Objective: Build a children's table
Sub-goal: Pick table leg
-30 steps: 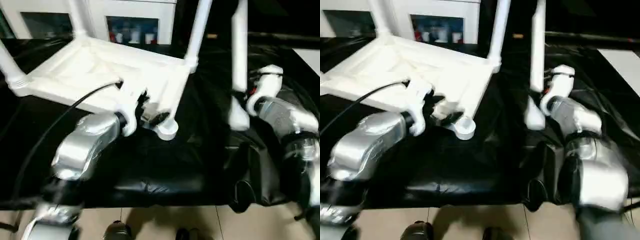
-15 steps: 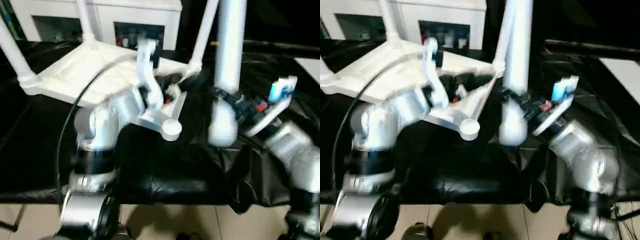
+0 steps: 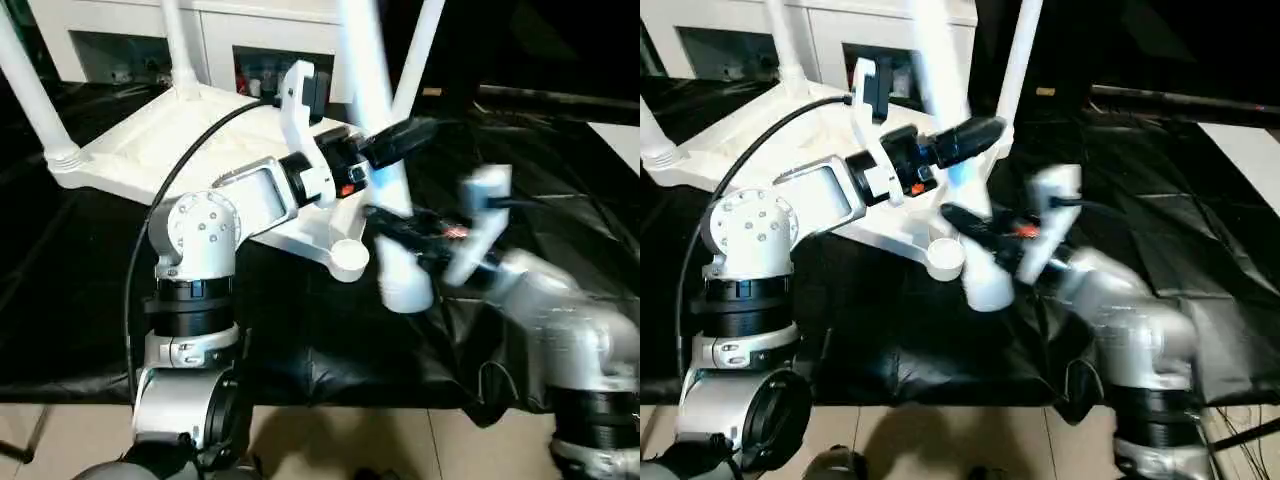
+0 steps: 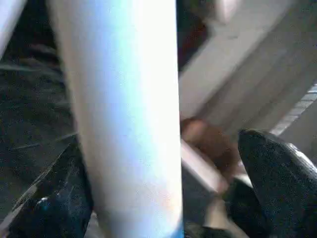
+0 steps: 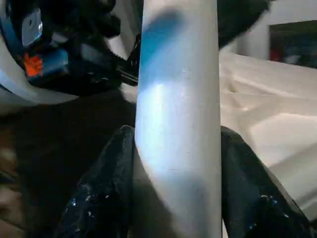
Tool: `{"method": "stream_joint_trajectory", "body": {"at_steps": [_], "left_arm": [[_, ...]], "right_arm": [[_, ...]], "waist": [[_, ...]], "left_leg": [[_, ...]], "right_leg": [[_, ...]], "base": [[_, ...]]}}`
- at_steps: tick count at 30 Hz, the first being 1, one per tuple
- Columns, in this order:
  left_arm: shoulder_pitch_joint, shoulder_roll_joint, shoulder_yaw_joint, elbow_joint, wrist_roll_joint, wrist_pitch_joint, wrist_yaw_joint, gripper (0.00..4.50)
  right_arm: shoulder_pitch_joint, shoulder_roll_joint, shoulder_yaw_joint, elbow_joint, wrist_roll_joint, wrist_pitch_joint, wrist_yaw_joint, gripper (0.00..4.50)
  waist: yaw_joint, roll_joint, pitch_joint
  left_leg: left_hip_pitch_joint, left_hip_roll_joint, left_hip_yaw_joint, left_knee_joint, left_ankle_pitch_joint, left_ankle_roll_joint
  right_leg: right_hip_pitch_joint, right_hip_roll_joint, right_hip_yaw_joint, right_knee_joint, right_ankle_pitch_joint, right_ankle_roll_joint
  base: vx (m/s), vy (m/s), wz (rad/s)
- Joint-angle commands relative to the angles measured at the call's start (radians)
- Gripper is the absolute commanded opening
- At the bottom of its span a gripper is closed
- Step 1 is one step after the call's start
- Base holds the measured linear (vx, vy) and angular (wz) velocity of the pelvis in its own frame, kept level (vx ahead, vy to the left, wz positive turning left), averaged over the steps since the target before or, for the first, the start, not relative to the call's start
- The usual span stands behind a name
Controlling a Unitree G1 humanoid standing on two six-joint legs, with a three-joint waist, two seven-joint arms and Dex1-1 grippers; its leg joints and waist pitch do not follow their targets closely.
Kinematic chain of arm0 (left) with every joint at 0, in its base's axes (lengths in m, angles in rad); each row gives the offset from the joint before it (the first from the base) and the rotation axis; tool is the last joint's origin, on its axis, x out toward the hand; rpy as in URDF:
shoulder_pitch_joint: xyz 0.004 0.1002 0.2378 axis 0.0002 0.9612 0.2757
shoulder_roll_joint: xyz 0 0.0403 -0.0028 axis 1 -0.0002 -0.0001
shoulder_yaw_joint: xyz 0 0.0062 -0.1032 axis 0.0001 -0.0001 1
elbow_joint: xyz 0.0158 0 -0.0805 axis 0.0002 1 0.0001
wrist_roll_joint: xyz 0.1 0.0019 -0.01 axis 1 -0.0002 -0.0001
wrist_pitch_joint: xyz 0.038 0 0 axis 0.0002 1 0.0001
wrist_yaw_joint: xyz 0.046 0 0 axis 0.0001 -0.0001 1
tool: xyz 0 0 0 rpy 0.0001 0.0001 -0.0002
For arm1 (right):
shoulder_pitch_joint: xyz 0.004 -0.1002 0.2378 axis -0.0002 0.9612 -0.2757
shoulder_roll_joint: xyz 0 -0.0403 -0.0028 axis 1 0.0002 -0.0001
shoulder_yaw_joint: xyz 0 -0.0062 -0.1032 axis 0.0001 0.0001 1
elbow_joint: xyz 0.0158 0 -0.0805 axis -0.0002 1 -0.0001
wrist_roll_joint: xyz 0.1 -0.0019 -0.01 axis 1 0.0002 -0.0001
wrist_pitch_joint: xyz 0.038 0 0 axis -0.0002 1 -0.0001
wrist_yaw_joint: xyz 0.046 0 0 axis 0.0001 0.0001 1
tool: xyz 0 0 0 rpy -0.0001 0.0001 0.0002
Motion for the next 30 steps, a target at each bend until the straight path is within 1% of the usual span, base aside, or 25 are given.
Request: {"method": "stream_joint_trajectory", "body": {"at_steps": [1,2,3,5,6,7,8,9,10,11,12,13,14,15,16,18,19,21,22,24,25,26,27,28,30], "left_arm": [[-0.005,-0.006,-0.03,0.022,0.05,-0.05,0.064,4.5],[-0.011,-0.008,-0.019,0.04,0.072,-0.072,0.103,4.32],[-0.013,-0.009,-0.016,0.045,0.078,-0.078,0.115,4.22],[-0.017,-0.011,-0.008,0.056,0.09,-0.091,0.139,4.15],[-0.028,-0.029,0.04,0.077,0.081,-0.097,0.193,4.01],[-0.032,-0.036,0.056,0.083,0.076,-0.098,0.206,4.01],[-0.038,-0.046,0.076,0.091,0.069,-0.103,0.225,3.76],[-0.042,-0.055,0.09,0.099,0.061,-0.108,0.237,3.71],[-0.043,-0.056,0.09,0.1,0.057,-0.107,0.235,3.69],[-0.044,-0.056,0.089,0.101,0.055,-0.106,0.232,3.62],[-0.043,-0.061,0.093,0.101,0.051,-0.106,0.236,3.62],[-0.043,-0.063,0.094,0.102,0.048,-0.108,0.239,3.42],[-0.043,-0.063,0.094,0.102,0.048,-0.108,0.239,3.31],[-0.042,-0.068,0.097,0.104,0.042,-0.111,0.25,3.27],[-0.042,-0.071,0.099,0.105,0.039,-0.11,0.257,3.28],[-0.041,-0.079,0.109,0.108,0.034,-0.108,0.273,2.9],[-0.041,-0.079,0.109,0.108,0.034,-0.108,0.273,2.9],[-0.047,-0.09,0.126,0.117,0.032,-0.113,0.292,2.83],[-0.048,-0.094,0.129,0.119,0.032,-0.116,0.297,2.76],[-0.047,-0.097,0.129,0.119,0.032,-0.119,0.301,2.43],[-0.046,-0.097,0.129,0.119,0.031,-0.12,0.303,2.42],[-0.044,-0.096,0.13,0.118,0.03,-0.123,0.306,2.4],[-0.043,-0.097,0.133,0.116,0.029,-0.126,0.31,2.13],[-0.042,-0.097,0.135,0.115,0.026,-0.125,0.311,2.13],[-0.043,-0.095,0.141,0.118,0.023,-0.128,0.308,1.96]], "right_arm": [[-0.038,0.021,0.052,0.029,-0.101,-0.054,-0.094,1.8],[-0.051,0.032,0.072,0.045,-0.145,-0.08,-0.131,1.8],[-0.054,0.035,0.077,0.05,-0.157,-0.087,-0.142,1.8],[-0.061,0.042,0.089,0.058,-0.183,-0.101,-0.162,1.8],[-0.065,0.037,0.148,0.062,-0.262,-0.137,-0.189,1.8],[-0.064,0.028,0.186,0.066,-0.305,-0.156,-0.198,1.8],[-0.064,0.023,0.221,0.073,-0.348,-0.173,-0.216,1.8],[-0.064,0.032,0.245,0.084,-0.38,-0.182,-0.246,1.8],[-0.065,0.038,0.248,0.086,-0.384,-0.181,-0.256,1.8],[-0.065,0.041,0.25,0.086,-0.387,-0.181,-0.261,1.8],[-0.07,0.046,0.26,0.091,-0.407,-0.182,-0.283,1.8],[-0.072,0.049,0.265,0.096,-0.417,-0.184,-0.294,1.8],[-0.072,0.049,0.265,0.096,-0.417,-0.184,-0.294,1.8],[-0.079,0.058,0.279,0.105,-0.439,-0.193,-0.312,1.8],[-0.081,0.071,0.279,0.105,-0.444,-0.194,-0.322,1.8],[-0.088,0.089,0.278,0.105,-0.453,-0.194,-0.341,1.8],[-0.088,0.089,0.278,0.105,-0.453,-0.194,-0.341,1.8],[-0.097,0.095,0.281,0.11,-0.471,-0.2,-0.356,1.8],[-0.099,0.099,0.28,0.111,-0.476,-0.202,-0.362,1.8],[-0.099,0.101,0.279,0.112,-0.48,-0.205,-0.366,1.8],[-0.1,0.103,0.279,0.113,-0.482,-0.206,-0.369,1.8],[-0.1,0.106,0.278,0.115,-0.486,-0.207,-0.37,1.8],[-0.101,0.108,0.278,0.116,-0.489,-0.208,-0.37,1.8],[-0.101,0.11,0.276,0.117,-0.493,-0.209,-0.37,1.8],[-0.103,0.11,0.271,0.121,-0.498,-0.213,-0.371,1.8]], "waist": [[-0.001,-0.004,-0.102],[-0.002,-0.004,-0.103],[-0.005,-0.004,-0.102],[-0.002,-0.004,-0.106],[0.0,0.001,-0.106],[0.0,0.005,-0.108],[-0.001,0.003,-0.109],[-0.002,0.004,-0.11],[-0.002,0.004,-0.112],[-0.002,0.004,-0.113],[-0.001,0.004,-0.115],[-0.001,0.004,-0.113],[-0.001,0.004,-0.113],[-0.002,0.004,-0.112],[-0.004,0.007,-0.11],[-0.006,0.006,-0.109],[-0.008,0.006,-0.108],[-0.01,0.003,-0.106],[-0.01,-0.001,-0.106],[-0.009,0.003,-0.104],[-0.009,0.001,-0.103],[-0.01,0.002,-0.103],[-0.011,0.001,-0.104],[-0.011,0.001,-0.105],[-0.01,0.006,-0.106]], "left_leg": [[0.023,0.0,0.0,-0.08,-0.273,-0.035],[0.023,0.001,-0.001,-0.08,-0.273,-0.038],[0.021,0.0,-0.001,-0.081,-0.272,-0.044],[0.024,0.0,0.002,-0.078,-0.267,-0.042],[0.025,0.002,0.001,-0.078,-0.256,-0.045],[0.025,0.0,0.002,-0.078,-0.249,-0.049],[0.023,0.001,0.001,-0.079,-0.241,-0.052],[0.021,0.0,0.001,-0.078,-0.227,-0.054],[0.019,-0.001,0.002,-0.077,-0.209,-0.052],[0.021,-0.001,0.003,-0.076,-0.203,-0.048],[0.02,-0.001,0.003,-0.075,-0.19,-0.042],[0.021,-0.001,0.004,-0.075,-0.185,-0.038],[0.021,-0.001,0.005,-0.075,-0.187,-0.036],[0.022,-0.001,0.005,-0.076,-0.195,-0.035],[0.022,-0.001,0.006,-0.077,-0.21,-0.036],[0.022,-0.001,0.004,-0.079,-0.232,-0.04],[0.024,-0.001,0.004,-0.079,-0.249,-0.043],[0.025,-0.001,0.004,-0.08,-0.266,-0.045],[0.027,-0.001,0.005,-0.079,-0.276,-0.044],[0.029,-0.001,0.005,-0.079,-0.291,-0.046],[0.029,-0.001,0.004,-0.08,-0.298,-0.045],[0.028,-0.001,0.002,-0.081,-0.303,-0.046],[0.027,-0.002,0.002,-0.08,-0.299,-0.046],[0.027,-0.002,0.002,-0.081,-0.295,-0.046],[0.025,-0.002,0.001,-0.081,-0.288,-0.046]], "right_leg": [[0.053,-0.049,0.031,-0.095,-0.447,-0.036],[0.052,-0.049,0.031,-0.093,-0.44,-0.037],[0.052,-0.047,0.031,-0.091,-0.428,-0.038],[0.053,-0.046,0.034,-0.088,-0.397,-0.04],[0.05,-0.043,0.037,-0.082,-0.353,-0.053],[0.053,-0.042,0.038,-0.077,-0.316,-0.067],[0.055,-0.042,0.039,-0.075,-0.299,-0.071],[0.059,-0.041,0.04,-0.07,-0.259,-0.083],[0.061,-0.041,0.04,-0.063,-0.22,-0.097],[0.062,-0.04,0.04,-0.061,-0.203,-0.104],[0.064,-0.039,0.041,-0.056,-0.17,-0.116],[0.064,-0.039,0.042,-0.055,-0.153,-0.126],[0.064,-0.04,0.042,-0.056,-0.152,-0.129],[0.065,-0.04,0.042,-0.056,-0.162,-0.13],[0.065,-0.04,0.042,-0.059,-0.179,-0.127],[0.065,-0.04,0.041,-0.062,-0.212,-0.118],[0.063,-0.04,0.041,-0.065,-0.237,-0.11],[0.063,-0.04,0.04,-0.07,-0.265,-0.096],[0.06,-0.039,0.04,-0.074,-0.289,-0.085],[0.055,-0.04,0.04,-0.078,-0.318,-0.076],[0.057,-0.04,0.039,-0.079,-0.333,-0.068],[0.057,-0.04,0.038,-0.08,-0.341,-0.063],[0.058,-0.04,0.038,-0.081,-0.342,-0.053],[0.058,-0.04,0.038,-0.08,-0.338,-0.053],[0.059,-0.039,0.038,-0.078,-0.32,-0.055]], "base": [[0.0,0.0,0.0],[0.0,0.0,0.0],[0.0,0.0,0.0],[0.0,0.0,0.0],[0.0,0.0,0.0],[0.0,0.0,0.0],[0.0,0.0,0.0],[0.0,0.0,0.0],[0.0,0.0,0.0],[0.0,0.0,0.0],[0.0,0.0,0.0],[0.0,0.0,0.0],[0.0,0.0,0.0],[0.0,0.0,0.0],[0.0,0.0,0.0],[0.0,0.0,0.0],[0.0,0.0,0.0],[0.0,0.0,0.0],[0.0,0.0,0.0],[0.0,0.0,0.0],[0.0,0.0,0.0],[0.0,0.0,0.0],[0.0,0.0,0.0],[0.0,0.0,0.0],[0.0,0.0,0.0]]}}
